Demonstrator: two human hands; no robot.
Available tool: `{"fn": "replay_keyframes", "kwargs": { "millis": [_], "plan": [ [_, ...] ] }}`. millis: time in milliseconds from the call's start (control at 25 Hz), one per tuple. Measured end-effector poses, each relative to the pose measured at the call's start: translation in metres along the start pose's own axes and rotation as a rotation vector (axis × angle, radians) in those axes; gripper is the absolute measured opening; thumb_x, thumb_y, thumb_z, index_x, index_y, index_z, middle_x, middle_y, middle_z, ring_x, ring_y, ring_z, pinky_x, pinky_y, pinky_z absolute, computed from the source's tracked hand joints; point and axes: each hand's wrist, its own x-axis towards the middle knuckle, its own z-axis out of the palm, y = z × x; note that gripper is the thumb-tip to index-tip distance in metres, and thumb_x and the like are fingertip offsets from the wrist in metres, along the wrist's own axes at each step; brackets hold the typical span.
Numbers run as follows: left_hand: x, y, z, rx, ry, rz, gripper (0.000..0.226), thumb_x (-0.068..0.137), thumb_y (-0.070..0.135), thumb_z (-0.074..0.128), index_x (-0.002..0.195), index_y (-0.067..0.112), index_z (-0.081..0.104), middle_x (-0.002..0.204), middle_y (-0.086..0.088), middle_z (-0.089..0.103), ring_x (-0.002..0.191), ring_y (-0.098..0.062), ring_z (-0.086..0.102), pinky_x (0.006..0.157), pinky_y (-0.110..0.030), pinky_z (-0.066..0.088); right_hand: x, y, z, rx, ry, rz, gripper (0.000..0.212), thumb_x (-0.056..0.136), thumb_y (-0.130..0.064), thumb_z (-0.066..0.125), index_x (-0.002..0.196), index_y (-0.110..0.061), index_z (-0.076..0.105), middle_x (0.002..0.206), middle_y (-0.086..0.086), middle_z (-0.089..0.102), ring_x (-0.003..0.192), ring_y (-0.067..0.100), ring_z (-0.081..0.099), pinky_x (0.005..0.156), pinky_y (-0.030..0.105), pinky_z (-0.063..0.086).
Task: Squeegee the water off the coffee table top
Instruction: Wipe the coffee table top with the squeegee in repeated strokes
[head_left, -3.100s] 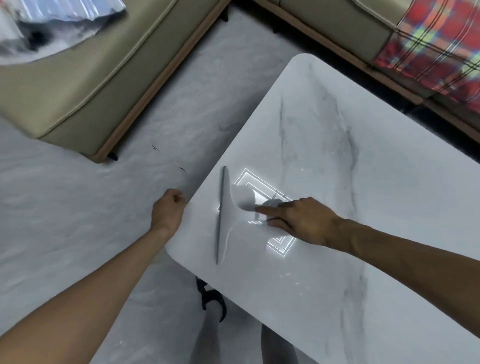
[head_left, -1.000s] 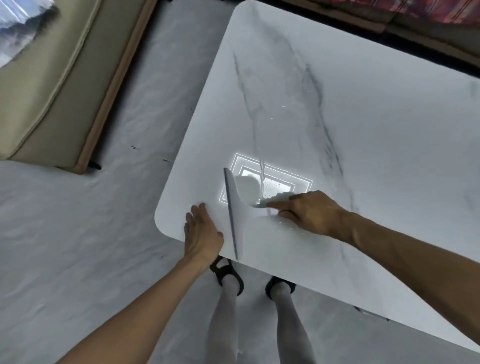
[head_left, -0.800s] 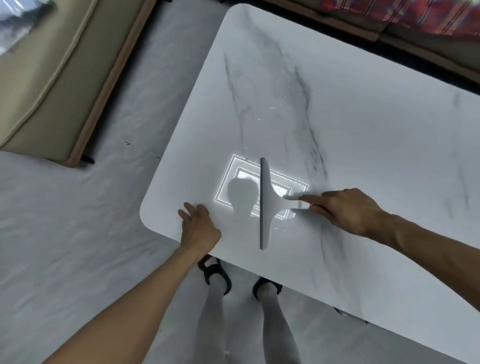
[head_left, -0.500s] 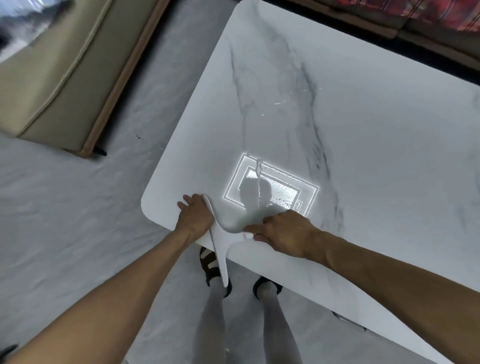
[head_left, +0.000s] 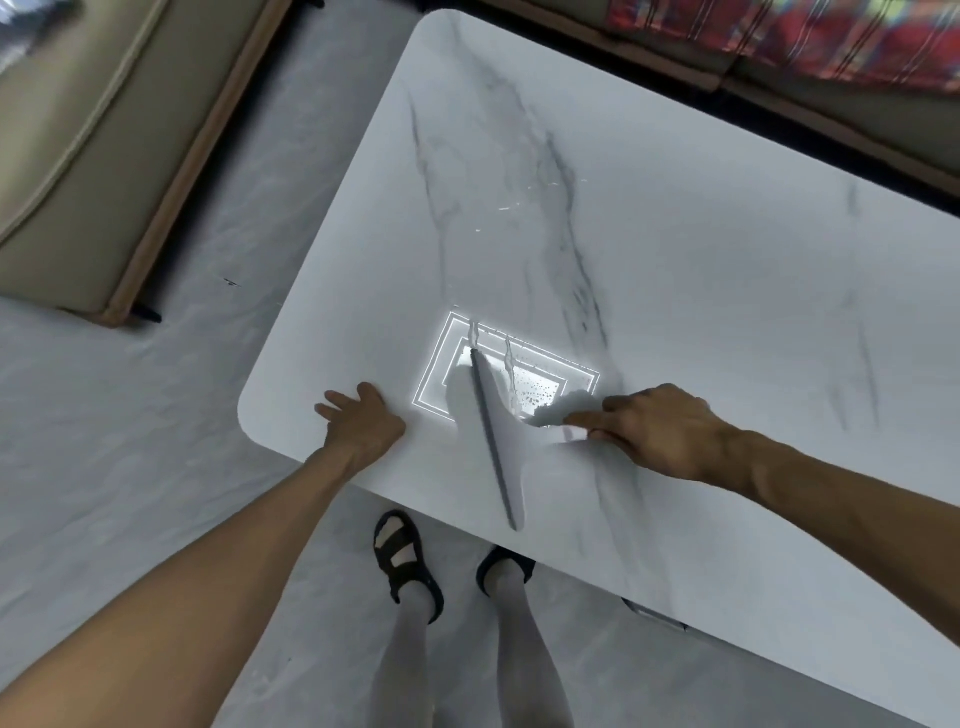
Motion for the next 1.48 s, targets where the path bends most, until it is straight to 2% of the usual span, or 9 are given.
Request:
{"fn": "replay_keyframes", "kwargs": {
  "millis": [120, 320, 480, 600, 720, 880, 1160, 1320, 1480],
  "plan": [
    [-0.001, -0.009, -0.002, -0.129, 0.030, 0.011, 0.059, 0.082, 0.006, 0.052, 0.138, 0.006, 0.032, 0.159, -0.024, -0.003, 0.147, -0.043, -0.009, 0.118, -0.052, 0.020, 0.035, -0.052, 0.017, -0.036, -0.097, -0.160, 0.042, 0.099, -0.031, 0.036, 0.134, -0.055, 0.034, 0.104, -0.008, 0.060, 0.094, 0.023, 0.060, 0.054, 0.023, 0.017],
    [-0.002, -0.012, -0.003, -0.183, 0.029, 0.033, 0.041, 0.077, 0.002, 0.056, 0.112, 0.015, 0.040, 0.158, -0.020, 0.006, 0.147, -0.040, 0.002, 0.109, -0.046, 0.035, 0.040, -0.054, 0.022, -0.069, -0.116, -0.134, 0.053, 0.094, -0.016, 0.044, 0.135, -0.051, 0.042, 0.111, -0.010, 0.062, 0.100, 0.021, 0.060, 0.051, 0.023, 0.009],
    [-0.009, -0.014, -0.005, -0.201, 0.056, 0.071, 0.030, 0.081, 0.009, 0.057, 0.107, 0.014, 0.043, 0.155, -0.019, 0.016, 0.145, -0.038, 0.012, 0.104, -0.042, 0.038, 0.004, 0.007, -0.008, -0.043, -0.120, 0.109, 0.044, 0.097, -0.028, 0.037, 0.128, -0.059, 0.039, 0.103, -0.013, 0.062, 0.084, 0.019, 0.058, 0.059, 0.025, 0.028],
    [-0.015, -0.021, -0.011, -0.252, 0.177, 0.096, 0.023, 0.092, 0.021, 0.053, 0.111, 0.009, 0.052, 0.138, -0.016, 0.047, 0.123, -0.032, 0.045, 0.091, -0.034, 0.041, -0.013, 0.016, -0.031, -0.021, -0.081, 0.223, 0.043, 0.097, -0.040, 0.033, 0.119, -0.075, 0.020, 0.088, -0.014, 0.060, 0.073, 0.018, 0.052, 0.053, 0.026, 0.030],
    [-0.024, -0.036, -0.025, -0.387, 0.378, 0.055, 0.027, 0.097, 0.031, 0.048, 0.103, 0.008, 0.060, 0.105, -0.011, 0.066, 0.087, -0.024, 0.055, 0.074, -0.031, 0.042, 0.015, -0.021, -0.033, 0.024, -0.063, 0.121, 0.036, 0.095, -0.051, 0.032, 0.120, -0.074, 0.020, 0.102, -0.017, 0.064, 0.089, 0.020, 0.061, 0.059, 0.030, 0.040],
    [-0.022, -0.081, -0.047, -0.464, 0.556, -0.046, 0.039, 0.100, 0.032, 0.038, 0.085, 0.005, 0.062, 0.091, -0.014, 0.064, 0.087, -0.031, 0.059, 0.072, -0.033, 0.040, 0.102, -0.116, -0.023, 0.103, -0.070, -0.060, 0.033, 0.096, -0.054, 0.033, 0.127, -0.061, 0.043, 0.122, -0.013, 0.062, 0.110, 0.022, 0.057, 0.067, 0.025, 0.033],
    [-0.006, -0.147, -0.072, -0.510, 0.634, -0.102, 0.023, 0.094, 0.013, 0.043, 0.113, 0.009, 0.056, 0.116, -0.016, 0.063, 0.100, -0.032, 0.059, 0.087, -0.036, 0.046, 0.212, -0.219, -0.014, 0.160, 0.001, -0.150, 0.039, 0.100, -0.045, 0.031, 0.137, -0.043, 0.045, 0.132, -0.001, 0.059, 0.116, 0.025, 0.056, 0.078, 0.029, 0.031],
    [-0.007, -0.138, -0.060, -0.391, 0.468, 0.031, 0.038, 0.092, 0.005, 0.046, 0.129, 0.012, 0.046, 0.124, -0.014, 0.058, 0.099, -0.028, 0.058, 0.081, -0.029, 0.045, 0.180, -0.187, -0.005, 0.167, 0.021, -0.076, 0.036, 0.101, -0.042, 0.031, 0.132, -0.045, 0.048, 0.115, 0.001, 0.066, 0.102, 0.027, 0.062, 0.075, 0.033, 0.041],
    [-0.015, -0.108, -0.041, -0.134, 0.371, 0.290, 0.040, 0.090, 0.002, 0.048, 0.129, 0.006, 0.048, 0.132, -0.009, 0.047, 0.120, -0.025, 0.049, 0.098, -0.031, 0.043, 0.091, -0.118, 0.007, 0.164, 0.001, 0.107, 0.036, 0.100, -0.045, 0.032, 0.132, -0.062, 0.035, 0.107, -0.007, 0.068, 0.090, 0.023, 0.063, 0.073, 0.034, 0.047]
  ]
}}
